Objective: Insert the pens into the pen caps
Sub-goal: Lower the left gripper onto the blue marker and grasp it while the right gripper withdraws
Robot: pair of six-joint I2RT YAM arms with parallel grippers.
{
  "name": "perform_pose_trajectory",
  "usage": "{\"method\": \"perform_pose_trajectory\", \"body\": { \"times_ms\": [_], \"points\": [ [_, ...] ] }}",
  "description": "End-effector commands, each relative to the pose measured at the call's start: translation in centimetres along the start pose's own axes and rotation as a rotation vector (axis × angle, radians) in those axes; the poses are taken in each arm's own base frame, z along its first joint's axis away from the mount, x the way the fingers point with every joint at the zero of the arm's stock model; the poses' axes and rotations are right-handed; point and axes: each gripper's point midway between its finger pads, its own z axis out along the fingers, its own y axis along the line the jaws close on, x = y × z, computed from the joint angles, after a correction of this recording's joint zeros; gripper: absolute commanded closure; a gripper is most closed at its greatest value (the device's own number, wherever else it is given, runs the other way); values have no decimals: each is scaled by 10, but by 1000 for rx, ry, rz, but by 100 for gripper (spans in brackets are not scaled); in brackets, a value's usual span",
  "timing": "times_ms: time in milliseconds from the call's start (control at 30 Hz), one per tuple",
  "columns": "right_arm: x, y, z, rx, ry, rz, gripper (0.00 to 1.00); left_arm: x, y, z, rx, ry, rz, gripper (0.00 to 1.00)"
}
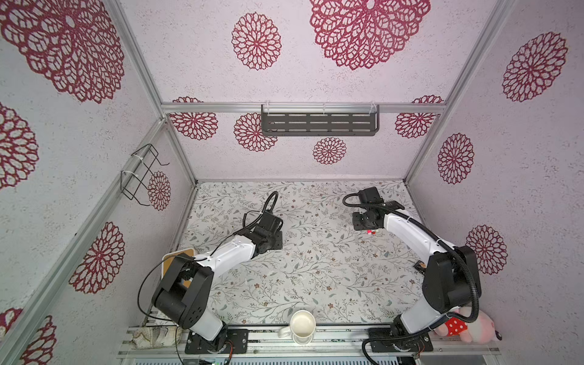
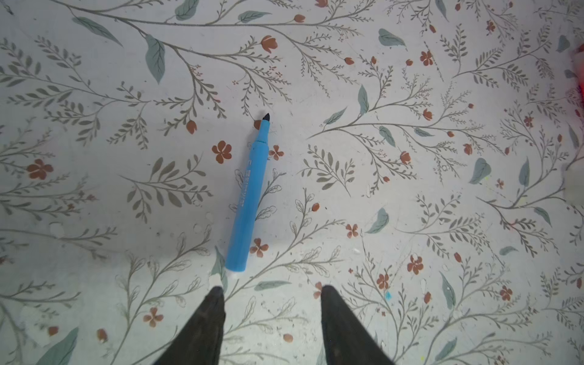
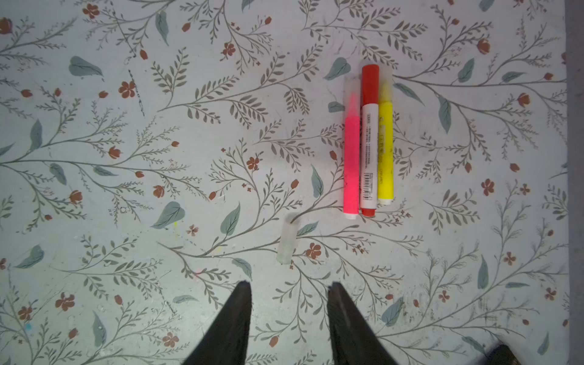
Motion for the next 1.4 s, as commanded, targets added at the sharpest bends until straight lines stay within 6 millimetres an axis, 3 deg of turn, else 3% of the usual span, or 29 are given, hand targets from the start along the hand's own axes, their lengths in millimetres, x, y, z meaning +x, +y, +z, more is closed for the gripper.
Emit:
{"method": "perform_pose_trajectory", "body": {
  "times_ms": [0,467,867,1367],
  "points": [
    [-10,6,-22,-48,-72,41,57,-1,5,11,-39,40,25,51],
    [7,8,-27,-78,-78,45,57,5,16,44,-90,119,29,55],
    [14,9,-25,-92,-87,66,57,16,19,54,-106,174,43,58],
    [19,10,-28,-113,-98,80,57,34,20,64,-135,236,81,73]
  ]
}}
